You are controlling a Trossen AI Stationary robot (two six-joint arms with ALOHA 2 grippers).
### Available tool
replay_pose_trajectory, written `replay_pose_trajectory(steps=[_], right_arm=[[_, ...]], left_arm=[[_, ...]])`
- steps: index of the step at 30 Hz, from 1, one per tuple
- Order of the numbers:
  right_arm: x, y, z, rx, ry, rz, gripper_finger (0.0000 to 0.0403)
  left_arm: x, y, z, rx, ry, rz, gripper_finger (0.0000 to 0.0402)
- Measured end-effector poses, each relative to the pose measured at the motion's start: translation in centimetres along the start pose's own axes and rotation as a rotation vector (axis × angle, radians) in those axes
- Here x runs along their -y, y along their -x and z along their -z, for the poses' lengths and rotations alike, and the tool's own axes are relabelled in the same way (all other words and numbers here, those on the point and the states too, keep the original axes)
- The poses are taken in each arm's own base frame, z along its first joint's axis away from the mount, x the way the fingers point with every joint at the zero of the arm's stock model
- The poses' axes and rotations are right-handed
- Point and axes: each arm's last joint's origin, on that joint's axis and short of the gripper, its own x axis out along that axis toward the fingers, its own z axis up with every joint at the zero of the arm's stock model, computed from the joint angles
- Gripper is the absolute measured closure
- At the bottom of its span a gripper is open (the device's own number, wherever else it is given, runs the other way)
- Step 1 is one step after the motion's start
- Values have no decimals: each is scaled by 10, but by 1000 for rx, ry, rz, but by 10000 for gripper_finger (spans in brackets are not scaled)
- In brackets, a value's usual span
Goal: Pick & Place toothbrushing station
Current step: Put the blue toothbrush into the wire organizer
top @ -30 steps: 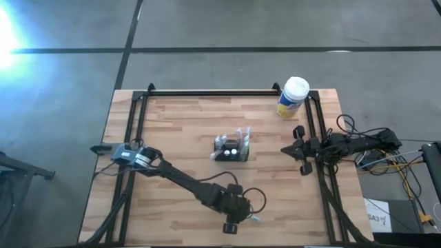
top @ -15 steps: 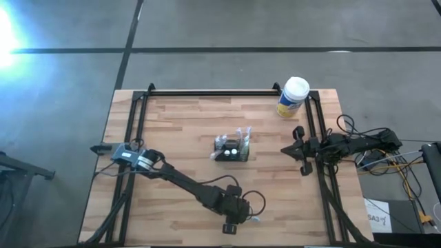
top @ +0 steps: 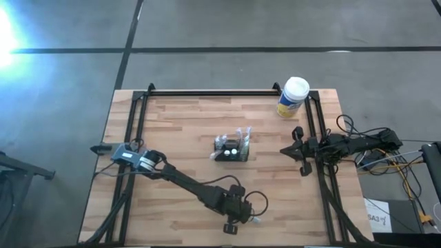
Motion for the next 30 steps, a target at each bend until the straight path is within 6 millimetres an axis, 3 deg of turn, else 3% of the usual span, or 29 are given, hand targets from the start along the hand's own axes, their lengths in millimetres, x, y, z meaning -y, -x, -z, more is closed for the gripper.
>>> replay_pose_trajectory(steps=[3, 6, 10, 13, 18, 21, 26, 30], right_arm=[[0, 0, 0, 0, 0, 0, 392], [0, 0, 0, 0, 0, -2, 392], [0, 0, 0, 1, 0, -4, 392], [0, 0, 0, -2, 0, -11, 392], [0, 0, 0, -4, 1, -11, 392], [0, 0, 0, -4, 2, -11, 392], [0, 0, 0, 1, 4, -11, 392], [0, 0, 0, 3, 3, -11, 392]], left_arm=[[3, 9, -9, 9, -68, 14, 381], [9, 33, -19, 34, -151, 26, 388], [18, 112, -40, 190, -219, 36, 387], [25, 172, -36, 295, -292, -3, 384], [32, 251, 11, 491, -322, -67, 388], [22, 287, 55, 693, -276, -106, 388], [-11, 287, 140, 919, -197, -107, 388], [-42, 286, 193, 1126, -113, -204, 388]])
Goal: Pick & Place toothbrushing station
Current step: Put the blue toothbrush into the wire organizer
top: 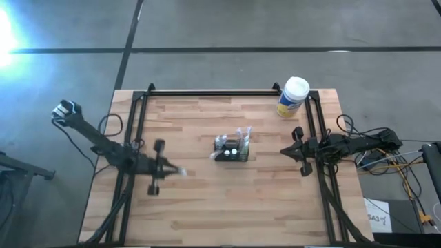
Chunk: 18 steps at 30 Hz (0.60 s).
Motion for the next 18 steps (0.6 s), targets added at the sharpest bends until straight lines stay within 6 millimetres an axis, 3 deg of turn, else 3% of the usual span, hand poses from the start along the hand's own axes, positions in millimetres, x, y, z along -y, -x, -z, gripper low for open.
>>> replay_pose_trajectory(steps=[5, 9, 18], right_arm=[[0, 0, 0, 0, -24, 1, 392], [0, 0, 0, -1, -27, 3, 392], [0, 0, 0, -1, -29, 7, 392]], left_arm=[[-24, 38, 36, 156, 7, -93, 388], [-35, 55, 59, 196, 9, -155, 388], [-38, 57, 70, 145, 12, -151, 388]])
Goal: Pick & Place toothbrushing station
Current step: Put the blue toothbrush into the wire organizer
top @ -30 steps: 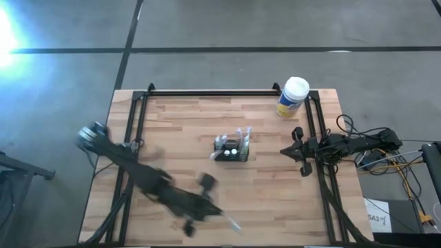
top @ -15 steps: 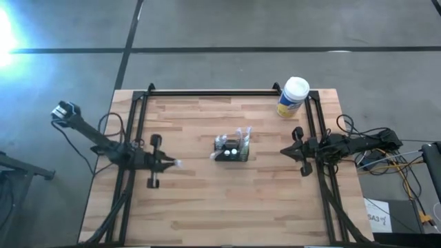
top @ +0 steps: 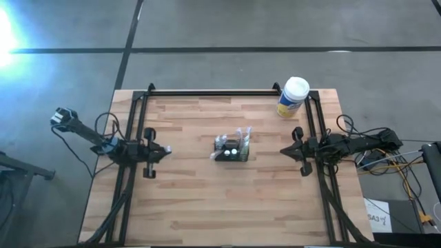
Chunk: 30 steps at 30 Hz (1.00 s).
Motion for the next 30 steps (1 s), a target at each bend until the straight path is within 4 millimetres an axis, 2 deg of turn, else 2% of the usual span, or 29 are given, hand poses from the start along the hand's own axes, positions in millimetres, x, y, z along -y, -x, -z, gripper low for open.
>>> replay_pose_trajectory(steps=[8, 12, 16, 23, 27, 30], right_arm=[[0, 0, 0, 1, 20, 0, 392], [0, 0, -3, 34, 43, 3, 392], [0, -1, -14, 143, 29, 50, 392], [-4, -10, -56, 236, 66, 75, 382], [-10, -26, -84, 230, 75, 43, 340], [-16, -42, -104, 237, 94, -9, 295]], left_arm=[[1, -2, -5, 18, 39, 27, 388], [3, -13, -22, 58, 53, 42, 388], [7, -31, -45, 69, 30, 45, 388], [14, -77, -75, 5, -26, 7, 388], [23, -106, -79, -71, -76, 7, 388], [29, -128, -93, -45, -99, 1, 388]])
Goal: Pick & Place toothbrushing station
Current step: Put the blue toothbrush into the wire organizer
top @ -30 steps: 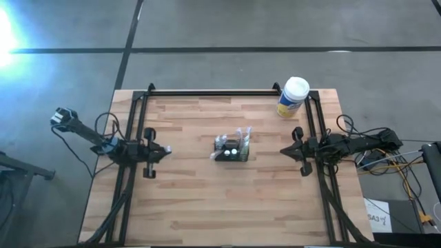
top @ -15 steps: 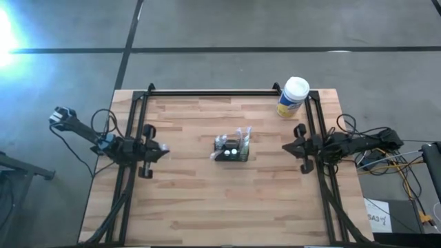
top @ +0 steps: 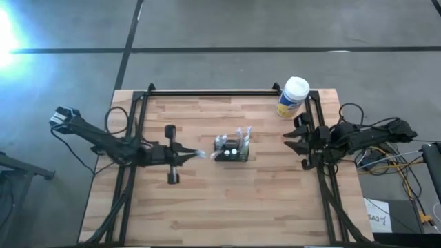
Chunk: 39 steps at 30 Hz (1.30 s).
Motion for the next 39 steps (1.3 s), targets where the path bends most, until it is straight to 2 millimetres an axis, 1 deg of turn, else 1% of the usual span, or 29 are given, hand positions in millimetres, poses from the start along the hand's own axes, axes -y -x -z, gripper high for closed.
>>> replay_pose_trajectory(steps=[2, 5, 9, 12, 14, 17, 20, 22, 26, 31, 39], right_arm=[[-2, -15, -8, -12, 14, -20, 265], [-7, -39, -12, -40, 63, -78, 224], [-14, -68, -15, -5, 110, -214, 188], [-18, -89, -11, -5, 111, -240, 174], [-19, -101, -4, -27, 112, -239, 169], [-21, -120, 2, -43, 113, -237, 165], [-23, -136, 8, -67, 114, -238, 165], [-23, -143, 11, -79, 114, -239, 167], [-25, -155, 7, -45, 114, -236, 174], [-26, -161, 11, -59, 108, -256, 180], [-28, -179, 20, -82, 97, -259, 183]], left_arm=[[6, -13, -4, -7, -26, 16, 388], [14, -31, -6, -18, -55, 54, 388], [19, -51, -17, 0, -79, 47, 388], [23, -65, -12, -30, -98, 54, 388], [24, -74, -11, -29, -101, 68, 388], [23, -84, -11, -26, -102, 64, 388], [22, -91, -4, -56, -108, 74, 388], [22, -93, -2, -56, -96, 90, 388], [18, -97, -1, -48, -76, 83, 388], [15, -98, 3, -60, -65, 87, 388], [11, -101, 8, -72, -47, 86, 388]])
